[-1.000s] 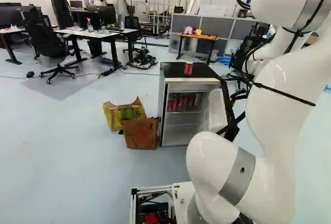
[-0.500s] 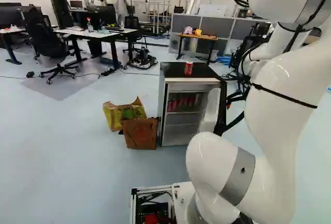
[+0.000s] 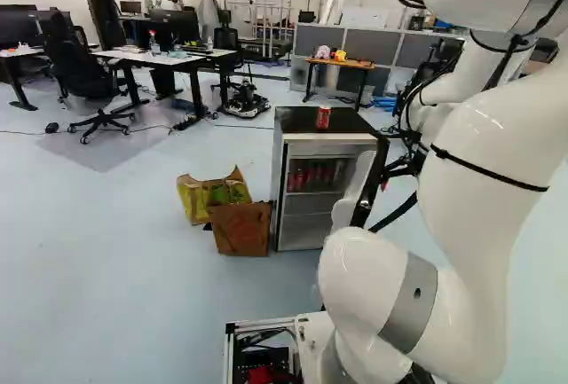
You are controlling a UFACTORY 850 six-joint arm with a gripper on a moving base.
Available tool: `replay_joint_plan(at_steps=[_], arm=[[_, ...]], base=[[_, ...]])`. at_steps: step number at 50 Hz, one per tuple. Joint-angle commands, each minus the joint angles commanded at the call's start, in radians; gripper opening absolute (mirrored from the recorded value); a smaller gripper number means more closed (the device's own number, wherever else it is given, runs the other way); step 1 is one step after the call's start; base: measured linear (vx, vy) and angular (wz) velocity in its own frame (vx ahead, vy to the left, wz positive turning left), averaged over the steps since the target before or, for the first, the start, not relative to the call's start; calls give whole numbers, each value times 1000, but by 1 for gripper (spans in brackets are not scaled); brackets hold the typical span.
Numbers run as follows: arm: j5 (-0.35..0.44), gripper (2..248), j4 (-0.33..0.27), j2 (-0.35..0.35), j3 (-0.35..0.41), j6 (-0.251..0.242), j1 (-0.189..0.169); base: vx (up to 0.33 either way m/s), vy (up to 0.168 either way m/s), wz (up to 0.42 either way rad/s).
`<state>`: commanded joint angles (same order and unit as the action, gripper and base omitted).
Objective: Grab a drink from the fridge
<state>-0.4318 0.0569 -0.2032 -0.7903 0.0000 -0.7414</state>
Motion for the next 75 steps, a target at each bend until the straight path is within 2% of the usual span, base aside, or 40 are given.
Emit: replay_joint_plan(at_steps=[29,54,75], arm=[[0,247,0,76,92,0,70],[13,247,0,130,153,0,153],[56,247,0,172,200,0,229]], base=[[0,0,0],[0,0,0],[0,0,0]])
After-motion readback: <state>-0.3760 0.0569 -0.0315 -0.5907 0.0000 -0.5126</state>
